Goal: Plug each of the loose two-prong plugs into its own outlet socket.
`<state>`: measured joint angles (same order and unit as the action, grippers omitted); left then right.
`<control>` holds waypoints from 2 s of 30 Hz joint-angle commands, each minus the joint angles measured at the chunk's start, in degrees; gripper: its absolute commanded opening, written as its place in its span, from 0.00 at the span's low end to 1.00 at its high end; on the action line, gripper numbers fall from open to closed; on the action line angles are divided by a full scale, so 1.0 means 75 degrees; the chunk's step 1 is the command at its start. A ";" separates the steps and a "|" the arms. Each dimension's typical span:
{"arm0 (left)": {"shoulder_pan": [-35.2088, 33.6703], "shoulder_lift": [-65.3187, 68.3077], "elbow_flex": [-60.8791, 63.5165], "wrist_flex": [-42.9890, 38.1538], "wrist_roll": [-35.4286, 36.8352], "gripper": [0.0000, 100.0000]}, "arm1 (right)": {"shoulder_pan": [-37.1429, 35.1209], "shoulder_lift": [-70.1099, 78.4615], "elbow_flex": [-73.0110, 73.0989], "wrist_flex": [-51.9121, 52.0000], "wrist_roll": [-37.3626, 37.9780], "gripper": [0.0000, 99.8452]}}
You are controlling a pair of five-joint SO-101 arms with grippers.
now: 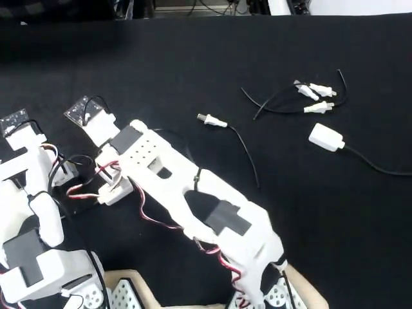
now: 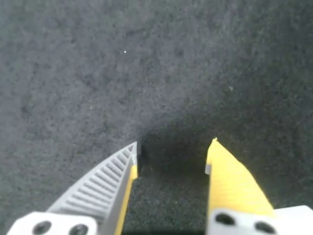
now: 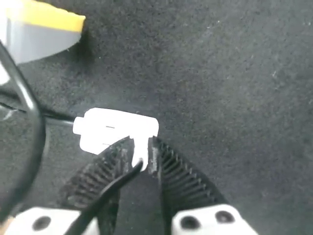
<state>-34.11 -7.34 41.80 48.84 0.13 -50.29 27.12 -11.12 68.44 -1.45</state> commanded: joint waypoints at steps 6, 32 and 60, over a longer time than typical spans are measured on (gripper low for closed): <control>0.0088 -0.0141 -0.0018 -0.0094 0.0082 0.23 | 0.0094 0.0123 0.0990 -0.0434 -0.0023 0.01; 0.0088 -0.0141 -0.0018 -0.0094 0.0082 0.23 | -0.0867 -0.0029 -0.0533 0.0563 0.1594 0.41; 0.0064 -0.0141 -0.0018 -0.0094 0.0082 0.23 | 0.0023 0.1272 -0.1448 0.0633 0.1090 0.07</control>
<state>-34.20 -7.34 41.80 48.84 0.13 -51.52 36.18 -20.09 73.01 7.78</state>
